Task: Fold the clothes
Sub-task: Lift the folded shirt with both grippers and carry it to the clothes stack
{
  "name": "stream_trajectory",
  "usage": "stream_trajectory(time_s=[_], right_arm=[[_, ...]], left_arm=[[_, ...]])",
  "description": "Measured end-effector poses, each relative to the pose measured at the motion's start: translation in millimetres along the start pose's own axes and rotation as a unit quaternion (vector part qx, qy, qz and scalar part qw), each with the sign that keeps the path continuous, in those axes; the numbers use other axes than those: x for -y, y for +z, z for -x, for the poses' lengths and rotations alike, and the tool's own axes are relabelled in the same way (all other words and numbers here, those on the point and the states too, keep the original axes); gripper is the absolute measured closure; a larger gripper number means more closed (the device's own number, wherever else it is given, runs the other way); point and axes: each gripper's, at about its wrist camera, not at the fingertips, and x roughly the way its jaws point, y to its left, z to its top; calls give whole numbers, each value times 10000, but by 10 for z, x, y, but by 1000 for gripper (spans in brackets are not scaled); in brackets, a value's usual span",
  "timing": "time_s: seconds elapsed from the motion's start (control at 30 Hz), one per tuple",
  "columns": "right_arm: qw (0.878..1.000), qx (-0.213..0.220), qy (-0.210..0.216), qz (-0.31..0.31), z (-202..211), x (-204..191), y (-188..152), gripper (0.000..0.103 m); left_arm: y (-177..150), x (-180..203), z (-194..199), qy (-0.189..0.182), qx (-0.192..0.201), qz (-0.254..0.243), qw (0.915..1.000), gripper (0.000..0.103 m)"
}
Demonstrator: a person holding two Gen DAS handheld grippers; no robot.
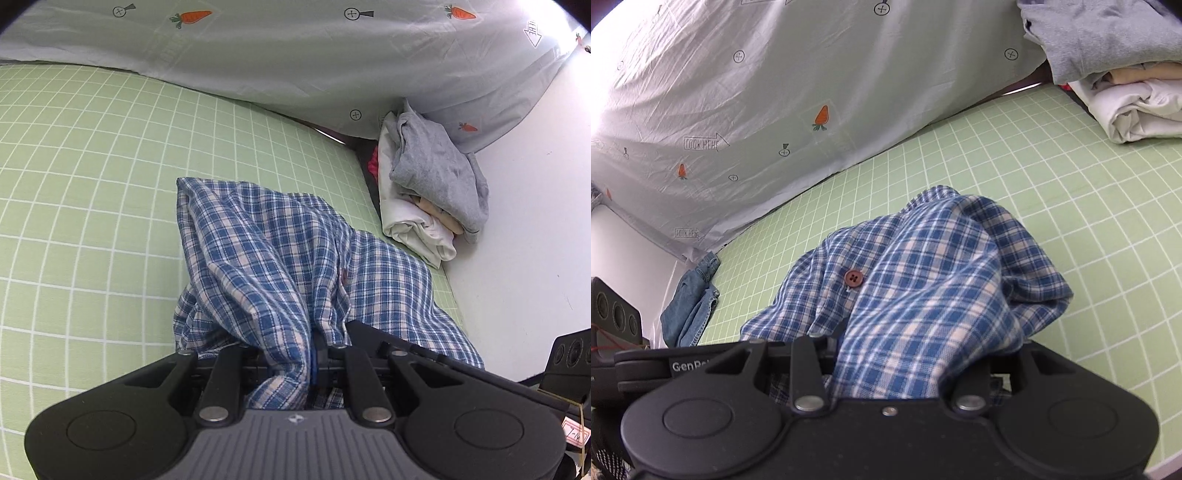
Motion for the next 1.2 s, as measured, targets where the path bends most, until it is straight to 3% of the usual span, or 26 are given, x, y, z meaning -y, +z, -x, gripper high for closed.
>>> stream_trajectory(time_s=[0.2, 0.43, 0.53, 0.67, 0.7, 0.73, 0.77, 0.8, 0.83, 0.9, 0.97, 1.03, 1.13, 1.2], right_arm=[[9987, 259, 251, 355, 319, 822, 602, 60], [9934, 901, 30, 710, 774, 1656, 1578, 60], [9856, 1396, -145, 948, 950, 1892, 2144, 60], [9655, 2176, -373, 1382, 1053, 2079, 2881, 60], [9598, 2365, -403, 1459, 1042, 2140, 3055, 59], [9537, 2576, -456, 1482, 999, 2231, 3249, 52], [9484, 2772, -551, 1439, 931, 2331, 3413, 43], [9429, 2966, -775, 1302, 826, 2459, 3571, 21], [9380, 3096, -1078, 1125, 703, 2585, 3708, 4], [9324, 3013, -1817, 831, 411, 2805, 3953, 6], [9220, 2939, -2359, 885, 236, 2891, 4046, 6], [9048, 3155, -2627, 1133, 198, 2847, 3987, 6], [8906, 3439, -2540, 1549, 190, 2739, 3827, 5], [8992, 3322, -2232, 1768, 106, 2744, 3771, 4]], left_arm=[[123, 880, -505, -166, 347, 86, 9992, 86], [703, 1982, -1191, -659, 712, -445, 9943, 86], [1083, 2390, -1467, -939, 926, -770, 9883, 86], [1761, 2795, -1768, -1392, 1410, -1205, 9727, 85], [1935, 2856, -1859, -1469, 1545, -1289, 9685, 83], [2098, 2906, -1959, -1486, 1676, -1359, 9651, 78], [2234, 2933, -2076, -1372, 1797, -1400, 9640, 67], [2356, 2948, -2199, -1186, 1899, -1418, 9642, 59], [2447, 2938, -2339, -842, 1957, -1382, 9672, 45], [2610, 2910, -2600, -209, 2039, -1325, 9697, 41], [2655, 2841, -2754, 68, 1991, -1367, 9704, 40], [2648, 2740, -2846, 159, 2019, -1249, 9713, 26], [2617, 2634, -2894, 140, 2019, -985, 9743, 21], [2591, 2580, -2908, 138, 2027, -785, 9760, 14]])
